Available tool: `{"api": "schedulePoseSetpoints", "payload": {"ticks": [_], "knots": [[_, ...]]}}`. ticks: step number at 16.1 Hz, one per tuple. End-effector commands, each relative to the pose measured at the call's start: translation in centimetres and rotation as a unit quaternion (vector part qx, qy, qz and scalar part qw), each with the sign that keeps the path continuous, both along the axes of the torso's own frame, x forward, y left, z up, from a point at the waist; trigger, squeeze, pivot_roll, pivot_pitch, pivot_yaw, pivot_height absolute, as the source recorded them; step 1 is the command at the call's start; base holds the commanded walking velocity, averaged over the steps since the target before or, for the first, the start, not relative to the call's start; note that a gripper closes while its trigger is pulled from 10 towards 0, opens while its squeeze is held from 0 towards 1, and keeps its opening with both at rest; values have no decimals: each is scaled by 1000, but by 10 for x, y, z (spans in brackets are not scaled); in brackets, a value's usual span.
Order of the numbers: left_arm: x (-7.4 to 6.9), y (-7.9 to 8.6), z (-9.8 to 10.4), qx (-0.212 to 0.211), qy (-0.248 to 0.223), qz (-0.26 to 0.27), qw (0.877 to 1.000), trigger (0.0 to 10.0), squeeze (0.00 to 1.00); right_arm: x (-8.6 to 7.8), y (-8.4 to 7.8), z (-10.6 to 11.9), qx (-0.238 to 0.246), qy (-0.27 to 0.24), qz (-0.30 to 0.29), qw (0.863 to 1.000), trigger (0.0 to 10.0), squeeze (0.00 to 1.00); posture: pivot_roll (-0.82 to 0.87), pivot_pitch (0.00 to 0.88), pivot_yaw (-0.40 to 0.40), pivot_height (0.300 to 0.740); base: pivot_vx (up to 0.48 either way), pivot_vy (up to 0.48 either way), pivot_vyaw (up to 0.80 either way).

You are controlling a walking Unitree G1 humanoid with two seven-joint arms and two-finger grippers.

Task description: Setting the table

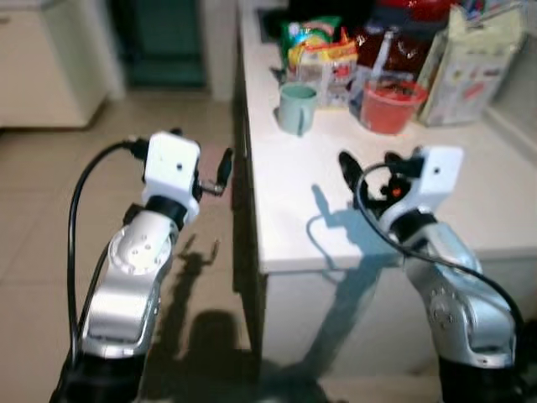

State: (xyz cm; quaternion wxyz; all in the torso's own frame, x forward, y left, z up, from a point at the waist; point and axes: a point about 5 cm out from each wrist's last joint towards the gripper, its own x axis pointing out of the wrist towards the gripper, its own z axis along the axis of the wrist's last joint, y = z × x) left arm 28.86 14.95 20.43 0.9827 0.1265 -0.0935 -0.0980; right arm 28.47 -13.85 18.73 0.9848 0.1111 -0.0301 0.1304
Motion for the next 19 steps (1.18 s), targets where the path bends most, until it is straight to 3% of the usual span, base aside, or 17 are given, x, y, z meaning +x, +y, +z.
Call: {"api": "schedulePoseSetpoints", "payload": {"ticks": [1, 8, 18, 19], "knots": [[1, 0, 1, 3, -5, 3, 1000, 10000, 0, -2, 4, 9, 5, -14, 12, 1000, 10000, 0, 64, 0, -38, 740, 0, 476, -619], [2, 2, 2, 6, -7, 4, 1000, 10000, 0, -2, 5, 8, 3, -5, 14, 1000, 10000, 0, 69, 0, -39, 740, 0, 476, -596], [-1, 4, -2, 9, -1, 4, 1000, 10000, 0, -4, 5, -5, -14, 22, 15, 1000, 10000, 0, 75, 0, -44, 740, 0, 477, 0], [-2, 2, 0, 22, -14, -1, 1000, 10000, 0, -3, 3, -7, -17, 27, 9, 999, 10000, 0, 74, 0, -43, 740, 0, -480, 0]]}}
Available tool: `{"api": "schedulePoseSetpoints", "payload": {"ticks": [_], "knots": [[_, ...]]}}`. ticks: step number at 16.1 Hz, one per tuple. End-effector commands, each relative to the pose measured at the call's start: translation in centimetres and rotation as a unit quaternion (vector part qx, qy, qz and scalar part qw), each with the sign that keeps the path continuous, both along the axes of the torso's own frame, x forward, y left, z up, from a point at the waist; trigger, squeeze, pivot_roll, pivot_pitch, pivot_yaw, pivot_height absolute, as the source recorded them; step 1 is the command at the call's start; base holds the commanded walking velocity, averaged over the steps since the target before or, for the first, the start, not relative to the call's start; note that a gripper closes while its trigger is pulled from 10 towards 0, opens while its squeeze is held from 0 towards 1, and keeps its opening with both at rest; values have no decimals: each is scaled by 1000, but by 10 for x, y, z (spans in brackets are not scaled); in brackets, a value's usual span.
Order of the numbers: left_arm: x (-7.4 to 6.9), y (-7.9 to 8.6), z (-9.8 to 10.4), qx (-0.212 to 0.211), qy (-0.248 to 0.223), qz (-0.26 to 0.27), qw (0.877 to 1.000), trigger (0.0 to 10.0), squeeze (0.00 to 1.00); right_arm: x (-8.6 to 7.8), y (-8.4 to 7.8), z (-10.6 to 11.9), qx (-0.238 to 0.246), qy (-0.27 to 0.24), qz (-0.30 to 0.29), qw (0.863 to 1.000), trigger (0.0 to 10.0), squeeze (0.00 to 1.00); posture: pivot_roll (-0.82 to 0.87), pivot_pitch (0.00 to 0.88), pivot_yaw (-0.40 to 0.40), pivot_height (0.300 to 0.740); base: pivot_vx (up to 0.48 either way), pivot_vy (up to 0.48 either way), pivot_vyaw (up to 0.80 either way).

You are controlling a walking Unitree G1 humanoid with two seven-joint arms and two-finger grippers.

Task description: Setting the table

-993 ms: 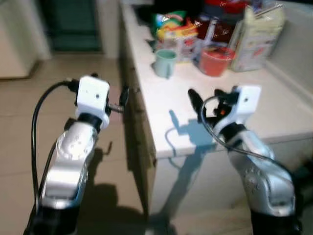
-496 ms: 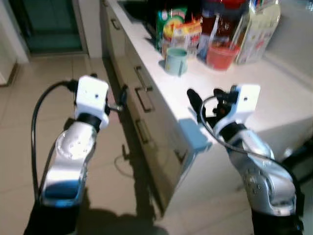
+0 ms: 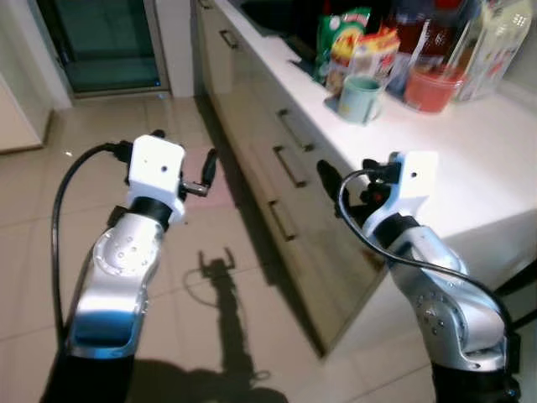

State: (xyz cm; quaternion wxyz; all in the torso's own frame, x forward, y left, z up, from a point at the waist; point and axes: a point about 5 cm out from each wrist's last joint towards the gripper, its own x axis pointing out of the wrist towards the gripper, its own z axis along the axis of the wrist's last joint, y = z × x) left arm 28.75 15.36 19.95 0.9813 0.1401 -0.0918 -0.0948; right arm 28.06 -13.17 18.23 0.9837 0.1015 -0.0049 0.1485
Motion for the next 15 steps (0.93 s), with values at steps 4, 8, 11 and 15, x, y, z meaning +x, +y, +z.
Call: {"api": "schedulePoseSetpoints", "payload": {"ticks": [4, 8, 11, 15], "knots": [[-1, 0, 5, -1, -15, 5, 1000, 10000, 0, 1, -4, -2, -6, 6, -16, 1000, 10000, 0, 74, 0, -42, 740, 0, -480, 0], [0, 2, 3, -8, -10, 17, 1000, 10000, 0, 3, -4, 1, -7, -3, -12, 1000, 10000, 0, 73, 0, -45, 740, 0, 0, 0], [1, 2, 6, -7, -23, 15, 1000, 10000, 0, 7, -3, 4, -12, -14, -11, 1000, 10000, 0, 73, 0, -44, 740, 0, 0, 0], [1, 4, 7, -9, -25, 17, 1000, 10000, 0, 8, -2, 5, -19, -17, -7, 1000, 10000, 0, 72, 0, -42, 740, 344, 0, 0]]}}
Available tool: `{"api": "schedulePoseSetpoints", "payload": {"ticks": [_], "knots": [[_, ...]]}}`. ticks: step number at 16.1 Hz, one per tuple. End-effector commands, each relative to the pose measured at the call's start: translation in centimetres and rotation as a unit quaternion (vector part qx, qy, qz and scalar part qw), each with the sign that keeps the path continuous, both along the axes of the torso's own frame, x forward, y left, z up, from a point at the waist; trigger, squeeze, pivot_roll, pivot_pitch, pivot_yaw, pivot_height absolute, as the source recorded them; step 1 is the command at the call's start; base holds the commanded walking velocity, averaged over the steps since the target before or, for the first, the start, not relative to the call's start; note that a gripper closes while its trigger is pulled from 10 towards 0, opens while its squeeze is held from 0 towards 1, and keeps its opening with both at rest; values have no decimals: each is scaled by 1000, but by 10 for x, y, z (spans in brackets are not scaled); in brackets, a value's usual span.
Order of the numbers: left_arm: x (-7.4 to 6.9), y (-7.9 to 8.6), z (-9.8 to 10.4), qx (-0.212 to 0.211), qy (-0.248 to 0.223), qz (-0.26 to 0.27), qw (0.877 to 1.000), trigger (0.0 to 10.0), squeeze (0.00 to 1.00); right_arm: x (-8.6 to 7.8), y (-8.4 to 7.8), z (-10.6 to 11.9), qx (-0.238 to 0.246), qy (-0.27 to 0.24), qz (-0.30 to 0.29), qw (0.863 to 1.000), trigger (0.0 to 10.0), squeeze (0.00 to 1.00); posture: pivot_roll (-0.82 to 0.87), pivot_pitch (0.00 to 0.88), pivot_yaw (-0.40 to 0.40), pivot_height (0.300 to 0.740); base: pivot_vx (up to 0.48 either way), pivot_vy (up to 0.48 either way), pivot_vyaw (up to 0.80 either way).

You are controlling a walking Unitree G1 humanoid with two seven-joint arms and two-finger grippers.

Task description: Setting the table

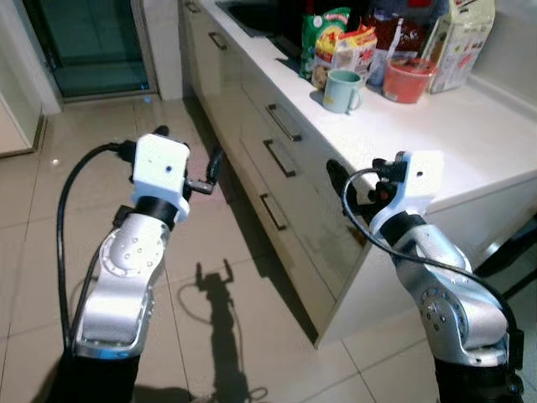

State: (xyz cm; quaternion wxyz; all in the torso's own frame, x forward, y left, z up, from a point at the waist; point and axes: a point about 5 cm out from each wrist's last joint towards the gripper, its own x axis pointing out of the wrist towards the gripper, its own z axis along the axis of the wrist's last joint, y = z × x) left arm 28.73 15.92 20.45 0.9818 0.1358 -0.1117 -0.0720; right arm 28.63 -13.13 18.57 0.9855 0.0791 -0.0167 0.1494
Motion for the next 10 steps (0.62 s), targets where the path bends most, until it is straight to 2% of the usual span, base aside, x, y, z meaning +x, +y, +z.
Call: {"api": "schedulePoseSetpoints", "payload": {"ticks": [1, 5, 10], "knots": [[2, -1, 2, 0, -3, -3, 1000, 10000, 0, 2, 0, 2, -17, -10, 3, 1000, 10000, 0, 72, 0, -42, 740, 382, 0, 0], [1, 0, 2, 1, -3, -2, 1000, 10000, 0, 2, 2, 1, -29, -12, 7, 999, 10000, 0, 76, 0, -45, 740, 398, 0, 756], [1, 0, 2, 1, -3, -2, 1000, 10000, 0, 4, -3, 2, -6, -12, -8, 1000, 10000, 0, 73, 0, -44, 740, 398, 0, 0]]}}
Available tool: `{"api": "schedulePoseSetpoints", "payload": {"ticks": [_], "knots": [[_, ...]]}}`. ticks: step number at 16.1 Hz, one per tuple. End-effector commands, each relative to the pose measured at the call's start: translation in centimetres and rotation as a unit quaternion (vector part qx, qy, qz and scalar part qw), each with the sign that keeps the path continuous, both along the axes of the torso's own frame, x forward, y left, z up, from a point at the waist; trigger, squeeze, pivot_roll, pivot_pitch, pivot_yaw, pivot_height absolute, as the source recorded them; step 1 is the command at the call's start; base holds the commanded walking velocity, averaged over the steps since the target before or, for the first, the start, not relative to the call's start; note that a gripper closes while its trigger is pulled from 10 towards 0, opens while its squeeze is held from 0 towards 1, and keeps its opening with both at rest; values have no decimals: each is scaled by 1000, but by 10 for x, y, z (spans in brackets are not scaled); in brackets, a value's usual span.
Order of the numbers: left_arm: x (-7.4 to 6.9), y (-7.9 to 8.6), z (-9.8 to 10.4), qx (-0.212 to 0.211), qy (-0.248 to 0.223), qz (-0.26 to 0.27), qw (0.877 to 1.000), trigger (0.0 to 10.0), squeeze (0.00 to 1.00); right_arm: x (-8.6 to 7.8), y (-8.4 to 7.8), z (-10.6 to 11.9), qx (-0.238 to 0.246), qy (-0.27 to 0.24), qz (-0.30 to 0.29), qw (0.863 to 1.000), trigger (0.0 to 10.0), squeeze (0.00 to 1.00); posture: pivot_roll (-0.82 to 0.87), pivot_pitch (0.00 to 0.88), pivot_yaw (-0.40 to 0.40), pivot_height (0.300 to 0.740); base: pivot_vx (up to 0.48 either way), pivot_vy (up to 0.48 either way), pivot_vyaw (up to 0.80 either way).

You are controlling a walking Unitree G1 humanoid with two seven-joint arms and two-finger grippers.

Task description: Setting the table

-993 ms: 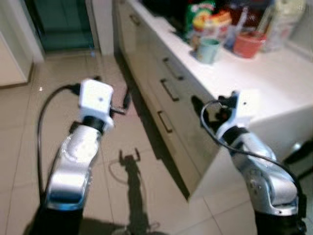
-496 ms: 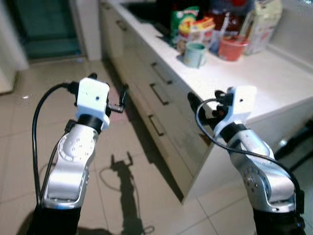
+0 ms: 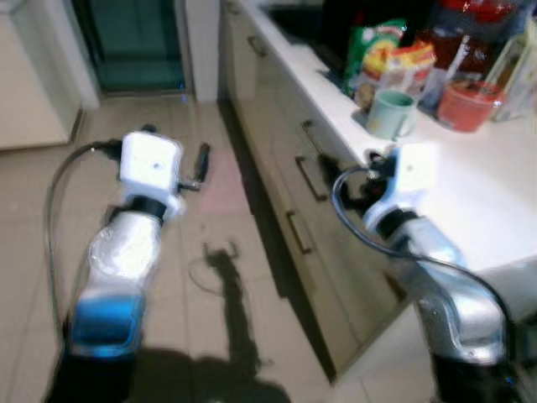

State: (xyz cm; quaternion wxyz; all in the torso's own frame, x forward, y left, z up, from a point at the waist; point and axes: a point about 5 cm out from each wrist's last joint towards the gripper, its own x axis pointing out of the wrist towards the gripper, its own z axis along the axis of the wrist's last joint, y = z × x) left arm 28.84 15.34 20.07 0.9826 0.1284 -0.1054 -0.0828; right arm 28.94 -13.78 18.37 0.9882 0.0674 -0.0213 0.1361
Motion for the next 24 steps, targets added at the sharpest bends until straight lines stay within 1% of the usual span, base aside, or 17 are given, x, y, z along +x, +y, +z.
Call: {"api": "schedulePoseSetpoints", "payload": {"ticks": [1, 2, 9, 10, 13, 17, 19, 20, 21, 22, 23, 24], "knots": [[0, 6, 6, 6, -11, 7, 1000, 10000, 0, 1, 3, 4, 10, -6, 3, 1000, 10000, 0, 73, 0, -44, 740, 398, 0, 0], [1, 6, 5, 6, -11, 7, 1000, 10000, 0, 1, 3, 5, 12, -8, 1, 1000, 10000, 0, 73, 0, -44, 740, 398, 0, 0], [0, 7, 4, 7, -9, 5, 1000, 10000, 0, 0, 2, 8, 20, -13, 0, 1000, 10000, 0, 71, 0, -44, 740, 394, 0, -800], [0, 7, 4, 8, -9, 7, 1000, 10000, 0, 1, 2, 8, 17, -15, -2, 1000, 10000, 0, 71, 0, -44, 740, 356, 0, 0], [2, 13, 4, 14, -9, 29, 999, 10000, 0, 2, 2, 11, 12, -20, -3, 1000, 10000, 0, 71, 0, -44, 740, 0, 0, 0], [1, 14, 4, 15, -8, 25, 1000, 10000, 0, 4, 2, 12, 9, -21, -4, 1000, 10000, 0, 71, 0, -45, 740, 0, 0, 0], [1, 11, 5, 12, -8, 8, 1000, 10000, 0, 10, -1, 12, 1, -20, -16, 1000, 10000, 0, 68, 0, -43, 740, 0, 0, 0], [0, 4, 6, 6, -10, -21, 1000, 10000, 0, 18, -5, 11, 2, -18, -31, 999, 10000, 1000, 68, 0, -43, 740, 0, 0, 0], [-2, 0, 7, 6, -11, -38, 999, 10000, 0, 23, -8, 11, 2, -15, -39, 999, 10000, 1000, 69, 0, -42, 740, 0, 0, 0], [-4, -6, 7, 2, -8, -59, 998, 10000, 0, 33, -12, 10, -1, -13, -50, 999, 10000, 1000, 68, 0, -41, 740, 0, 0, 0], [-4, -8, 6, 0, -5, -65, 998, 10000, 0, 38, -15, 10, -6, -12, -57, 998, 10000, 1000, 68, 0, -40, 740, 0, 0, 0], [-6, -14, 3, -6, 5, -80, 997, 10000, 0, 59, -22, 6, -22, -6, -71, 997, 10000, 1000, 68, 0, -40, 740, 0, 0, 0]]}}
